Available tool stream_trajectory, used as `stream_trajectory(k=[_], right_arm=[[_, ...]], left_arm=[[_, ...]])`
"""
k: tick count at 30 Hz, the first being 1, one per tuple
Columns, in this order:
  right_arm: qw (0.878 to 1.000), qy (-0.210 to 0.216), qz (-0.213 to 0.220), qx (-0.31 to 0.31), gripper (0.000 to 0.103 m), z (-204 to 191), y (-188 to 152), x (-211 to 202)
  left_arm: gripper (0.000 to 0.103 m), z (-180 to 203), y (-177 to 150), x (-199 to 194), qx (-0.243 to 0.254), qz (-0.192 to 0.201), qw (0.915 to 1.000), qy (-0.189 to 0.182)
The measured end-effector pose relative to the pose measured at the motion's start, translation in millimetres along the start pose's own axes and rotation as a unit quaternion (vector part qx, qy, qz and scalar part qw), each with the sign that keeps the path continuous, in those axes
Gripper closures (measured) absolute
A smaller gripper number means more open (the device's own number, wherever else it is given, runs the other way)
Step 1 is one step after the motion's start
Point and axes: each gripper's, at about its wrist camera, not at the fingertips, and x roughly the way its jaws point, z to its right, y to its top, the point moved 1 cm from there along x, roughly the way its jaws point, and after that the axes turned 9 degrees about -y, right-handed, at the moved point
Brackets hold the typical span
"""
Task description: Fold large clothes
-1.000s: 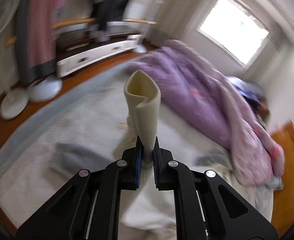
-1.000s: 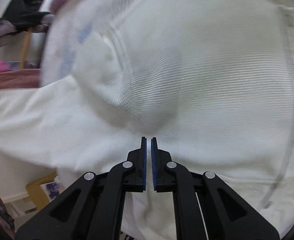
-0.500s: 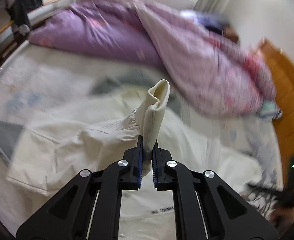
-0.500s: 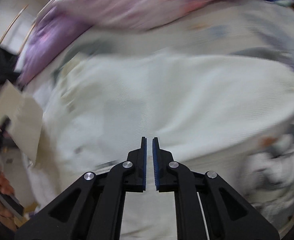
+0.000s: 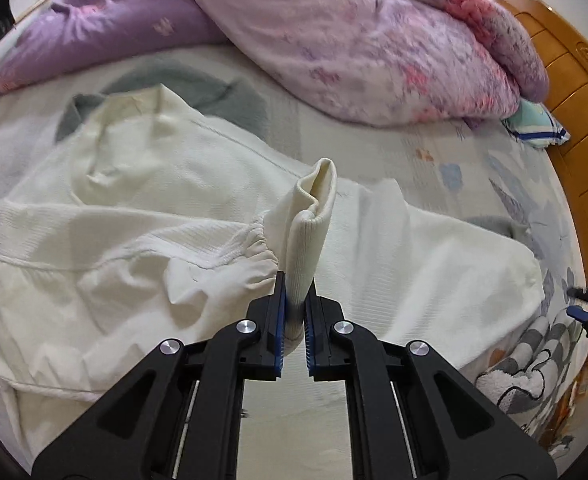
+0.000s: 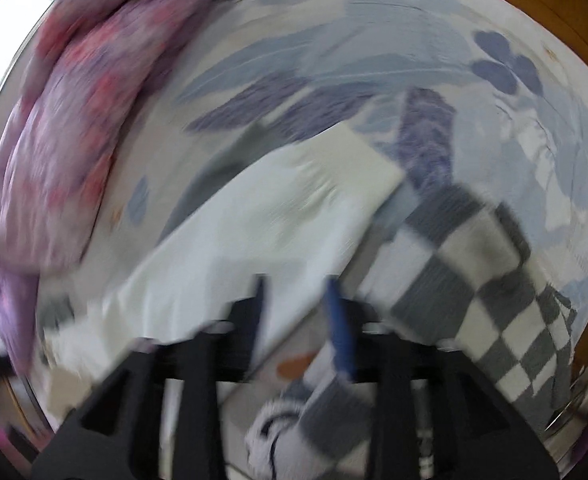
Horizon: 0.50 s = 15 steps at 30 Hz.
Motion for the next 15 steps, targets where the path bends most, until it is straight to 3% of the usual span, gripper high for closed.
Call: stream_trajectory(k=[5,8,10,13,15], right_arm=[[0.996,-0.003,-0.072,0.049,0.056,5,32,51],[0.992,-0.031,-0.101,0.062,0.056,3,42,79],[0.990,-0.071,-0.112,0.057,0.056,-3,45,90],[0.984,-0.127,-0.122,0.032,0.052,-17,45,102],[0.980,-0.155,-0.124,0.022,0.051,-22,44,107]], left_arm=[[0.093,10,-3,34,0.010,-0.042,0.9991,-0.005],[0.093,11,-4,46,0.022,-0.058,0.9981,-0.006],[0.093,10,-5,49,0.023,-0.061,0.9978,-0.011],[0.087,8,-10,56,0.015,-0.075,0.9968,-0.023],[0.071,7,-12,56,0.008,-0.082,0.9958,-0.040]])
